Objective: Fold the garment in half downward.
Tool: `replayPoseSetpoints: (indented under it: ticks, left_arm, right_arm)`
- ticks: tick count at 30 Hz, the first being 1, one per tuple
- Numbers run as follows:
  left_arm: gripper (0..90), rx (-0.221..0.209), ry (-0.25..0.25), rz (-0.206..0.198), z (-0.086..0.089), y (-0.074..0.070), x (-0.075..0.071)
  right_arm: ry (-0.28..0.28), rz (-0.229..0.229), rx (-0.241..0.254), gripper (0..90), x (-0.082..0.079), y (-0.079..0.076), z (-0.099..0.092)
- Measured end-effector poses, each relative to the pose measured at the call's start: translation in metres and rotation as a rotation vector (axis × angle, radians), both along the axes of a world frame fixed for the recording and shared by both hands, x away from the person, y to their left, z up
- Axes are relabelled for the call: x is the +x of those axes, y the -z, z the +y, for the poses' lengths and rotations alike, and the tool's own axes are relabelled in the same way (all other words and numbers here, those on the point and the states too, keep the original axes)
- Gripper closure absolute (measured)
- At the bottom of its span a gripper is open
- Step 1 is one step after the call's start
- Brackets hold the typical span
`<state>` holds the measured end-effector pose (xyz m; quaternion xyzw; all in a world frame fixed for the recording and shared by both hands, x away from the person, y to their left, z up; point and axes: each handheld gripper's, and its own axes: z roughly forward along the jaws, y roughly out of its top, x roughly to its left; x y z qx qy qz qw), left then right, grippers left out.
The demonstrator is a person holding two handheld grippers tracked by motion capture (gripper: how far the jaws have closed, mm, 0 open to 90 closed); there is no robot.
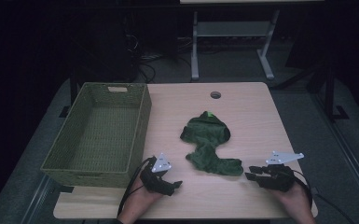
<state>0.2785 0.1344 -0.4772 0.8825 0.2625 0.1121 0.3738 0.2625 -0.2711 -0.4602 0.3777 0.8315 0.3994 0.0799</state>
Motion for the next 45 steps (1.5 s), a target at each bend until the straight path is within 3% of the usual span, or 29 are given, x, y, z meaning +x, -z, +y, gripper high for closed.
replayPoseSetpoints:
  ticks: [4, 8, 14, 17, 23, 36, 45]
  left_arm:
    - [14.4, 0.0, 0.0, 0.0, 0.0, 0.0, 0.0]
    - [14.4, 0.0, 0.0, 0.0, 0.0, 0.0, 0.0]
    - [14.4, 0.0, 0.001, 0.0, 0.0, 0.0, 0.0]
    - [14.4, 0.0, 0.0, 0.0, 0.0, 0.0, 0.0]
    - [14.4, -0.001, -0.001, 0.001, 0.0, 0.0, 0.0]
    - [14.4, 0.0, 0.0, 0.0, 0.0, 0.0, 0.0]
    - [14.4, -0.004, -0.003, 0.0, 0.0, 0.0, 0.0]
  right_arm:
    - [-0.017, 0.042, -0.004, 62.7, 0.003, 0.005, 0.007]
    - [-0.042, 0.051, -0.003, 64.3, 0.009, 0.008, 0.012]
    - [-0.067, 0.053, -0.006, 80.9, 0.015, 0.011, 0.017]
    - [-0.072, 0.047, -0.007, 82.7, 0.016, 0.009, 0.018]
    - [-0.081, -0.009, 0.017, 83.1, 0.017, -0.003, 0.015]
    - [-0.147, -0.123, 0.044, 83.7, 0.027, -0.026, 0.033]
    - [-0.21, -0.143, 0.065, 83.5, 0.037, -0.038, 0.052]
